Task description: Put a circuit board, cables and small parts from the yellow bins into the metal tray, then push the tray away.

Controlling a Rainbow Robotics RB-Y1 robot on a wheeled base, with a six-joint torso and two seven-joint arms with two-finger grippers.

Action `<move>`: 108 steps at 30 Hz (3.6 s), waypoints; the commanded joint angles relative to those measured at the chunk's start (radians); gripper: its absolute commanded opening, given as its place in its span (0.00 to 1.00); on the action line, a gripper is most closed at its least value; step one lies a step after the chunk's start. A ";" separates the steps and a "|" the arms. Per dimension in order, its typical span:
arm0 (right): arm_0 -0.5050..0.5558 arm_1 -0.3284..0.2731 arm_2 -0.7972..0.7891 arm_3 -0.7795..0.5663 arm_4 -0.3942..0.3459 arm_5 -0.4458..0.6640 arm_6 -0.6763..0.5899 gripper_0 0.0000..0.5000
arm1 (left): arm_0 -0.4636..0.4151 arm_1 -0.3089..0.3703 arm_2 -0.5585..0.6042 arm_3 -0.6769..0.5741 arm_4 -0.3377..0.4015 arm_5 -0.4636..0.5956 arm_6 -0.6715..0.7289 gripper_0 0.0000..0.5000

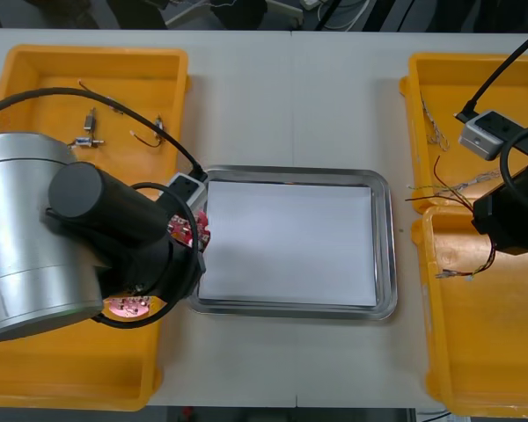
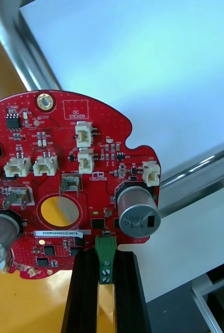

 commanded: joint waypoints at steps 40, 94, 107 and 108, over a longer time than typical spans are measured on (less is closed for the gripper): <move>-0.028 0.012 0.001 -0.021 0.028 0.018 0.023 0.00 | -0.143 -0.270 -0.400 0.427 -0.240 -0.215 0.254 0.00; -0.186 0.130 0.274 -0.042 0.140 -0.046 0.107 0.00 | -0.141 -0.088 0.119 0.226 0.013 0.076 0.304 1.00; -0.198 0.280 0.446 -0.039 0.362 -0.031 0.421 0.00 | -0.084 -0.003 0.306 0.237 0.051 0.141 0.231 1.00; -0.198 0.294 0.463 -0.032 0.389 -0.026 0.449 0.00 | -0.074 0.007 0.327 0.242 0.053 0.142 0.226 1.00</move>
